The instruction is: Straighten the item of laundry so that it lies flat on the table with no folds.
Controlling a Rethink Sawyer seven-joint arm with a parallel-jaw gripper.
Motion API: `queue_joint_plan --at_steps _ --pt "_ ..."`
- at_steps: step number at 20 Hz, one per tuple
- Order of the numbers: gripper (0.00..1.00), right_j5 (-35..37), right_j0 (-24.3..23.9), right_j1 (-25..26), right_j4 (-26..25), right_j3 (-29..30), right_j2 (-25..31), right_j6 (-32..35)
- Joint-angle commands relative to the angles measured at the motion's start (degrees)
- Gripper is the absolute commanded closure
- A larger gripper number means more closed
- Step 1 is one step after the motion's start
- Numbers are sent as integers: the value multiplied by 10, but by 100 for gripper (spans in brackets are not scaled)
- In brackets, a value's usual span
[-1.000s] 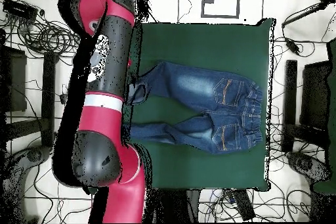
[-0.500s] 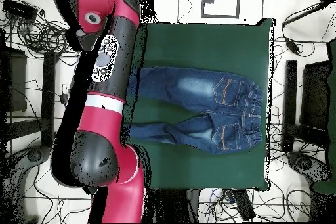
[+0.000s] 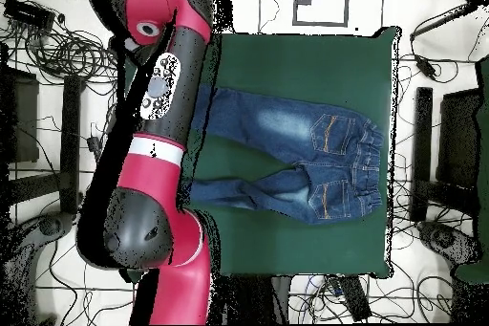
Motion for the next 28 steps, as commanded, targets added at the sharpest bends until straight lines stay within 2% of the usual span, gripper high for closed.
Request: queue_joint_plan --at_steps 1,5,12,20,21,24,28 --pt "100 -42 -4 11 -1 -13 -65 44" --pt "100 -31 -7 6 10 -12 -93 58" --pt "100 -5 1 11 34 -2 -94 133" --pt "100 4 2 14 53 4 -94 159" --pt "0 5 2 15 56 6 -91 158" --pt "0 2 6 17 54 12 -86 179" --pt "0 -9 7 21 54 15 -70 165"
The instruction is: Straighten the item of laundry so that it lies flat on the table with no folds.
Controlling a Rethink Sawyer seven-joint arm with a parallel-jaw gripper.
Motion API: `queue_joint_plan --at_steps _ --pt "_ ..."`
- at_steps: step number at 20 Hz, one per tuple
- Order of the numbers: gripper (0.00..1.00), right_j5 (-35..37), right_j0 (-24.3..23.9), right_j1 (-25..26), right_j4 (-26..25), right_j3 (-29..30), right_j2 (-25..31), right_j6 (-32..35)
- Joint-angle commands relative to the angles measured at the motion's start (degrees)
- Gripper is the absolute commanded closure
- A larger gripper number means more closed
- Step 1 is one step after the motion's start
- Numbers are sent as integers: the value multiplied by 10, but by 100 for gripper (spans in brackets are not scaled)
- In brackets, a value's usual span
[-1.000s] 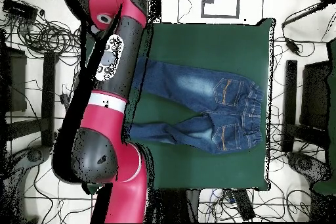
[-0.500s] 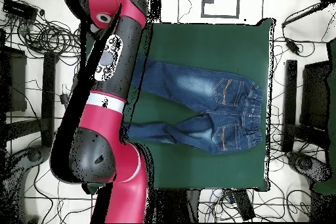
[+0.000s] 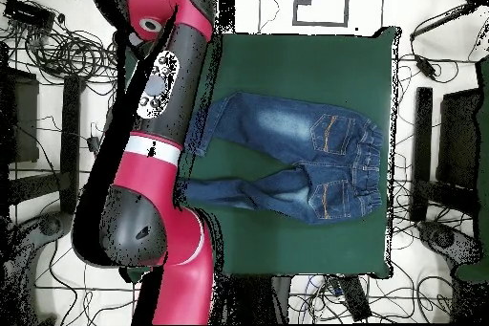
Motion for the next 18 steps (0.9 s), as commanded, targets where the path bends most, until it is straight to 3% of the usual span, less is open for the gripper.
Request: queue_joint_plan --at_steps 1,4,8,16,18 --pt "0 7 12 23 15 -1 -29 167" --pt "0 16 9 20 16 -5 -42 164" --pt "0 -14 5 23 14 -2 -14 134" --pt "0 -65 37 18 -136 72 135 -11" --pt "0 -82 54 19 -182 115 187 -41"
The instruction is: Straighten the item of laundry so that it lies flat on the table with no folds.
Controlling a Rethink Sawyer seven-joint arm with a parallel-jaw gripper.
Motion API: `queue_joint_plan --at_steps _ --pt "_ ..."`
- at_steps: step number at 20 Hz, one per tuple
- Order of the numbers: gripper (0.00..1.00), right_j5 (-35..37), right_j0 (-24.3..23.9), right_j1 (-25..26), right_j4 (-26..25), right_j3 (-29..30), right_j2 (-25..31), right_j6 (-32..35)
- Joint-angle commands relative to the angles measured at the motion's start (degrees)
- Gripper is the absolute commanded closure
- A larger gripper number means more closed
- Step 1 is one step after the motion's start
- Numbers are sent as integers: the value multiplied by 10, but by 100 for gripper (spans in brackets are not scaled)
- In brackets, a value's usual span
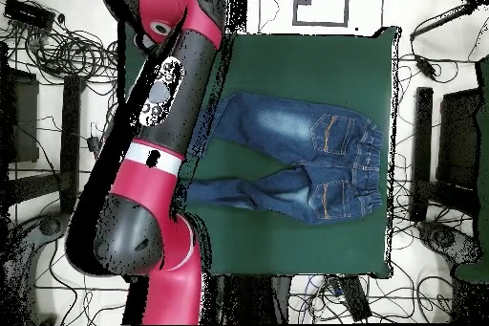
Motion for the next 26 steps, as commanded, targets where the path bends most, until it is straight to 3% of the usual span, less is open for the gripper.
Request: queue_joint_plan --at_steps 1,7,14,19,26 --pt "0 -76 29 18 -85 70 114 -71" --pt "0 -119 60 5 -179 134 233 -137" --pt "0 -149 90 -1 -232 168 330 -104" --pt "0 -245 130 -28 -267 251 439 -139" --pt "0 -316 165 -103 -282 384 599 -171"
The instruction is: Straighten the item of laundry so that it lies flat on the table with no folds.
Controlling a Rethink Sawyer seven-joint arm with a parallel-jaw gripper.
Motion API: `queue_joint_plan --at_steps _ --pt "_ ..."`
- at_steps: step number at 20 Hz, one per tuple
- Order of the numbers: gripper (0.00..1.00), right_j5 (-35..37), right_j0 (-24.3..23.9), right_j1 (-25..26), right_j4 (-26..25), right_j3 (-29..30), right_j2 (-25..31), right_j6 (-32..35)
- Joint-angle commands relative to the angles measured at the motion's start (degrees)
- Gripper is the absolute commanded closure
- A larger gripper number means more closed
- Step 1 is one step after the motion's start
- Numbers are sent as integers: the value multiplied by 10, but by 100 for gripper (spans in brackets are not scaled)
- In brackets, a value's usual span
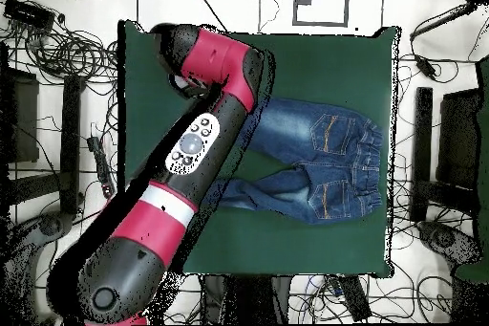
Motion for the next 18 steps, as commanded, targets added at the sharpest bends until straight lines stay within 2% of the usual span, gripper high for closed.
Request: queue_joint_plan --at_steps 1,7,12,18 --pt "0 -71 29 -50 -26 139 175 -162" --pt "0 -93 39 -109 -87 208 223 -149" --pt "0 -93 27 -138 -147 227 243 -141" --pt "0 -145 17 -169 -177 284 306 -123"
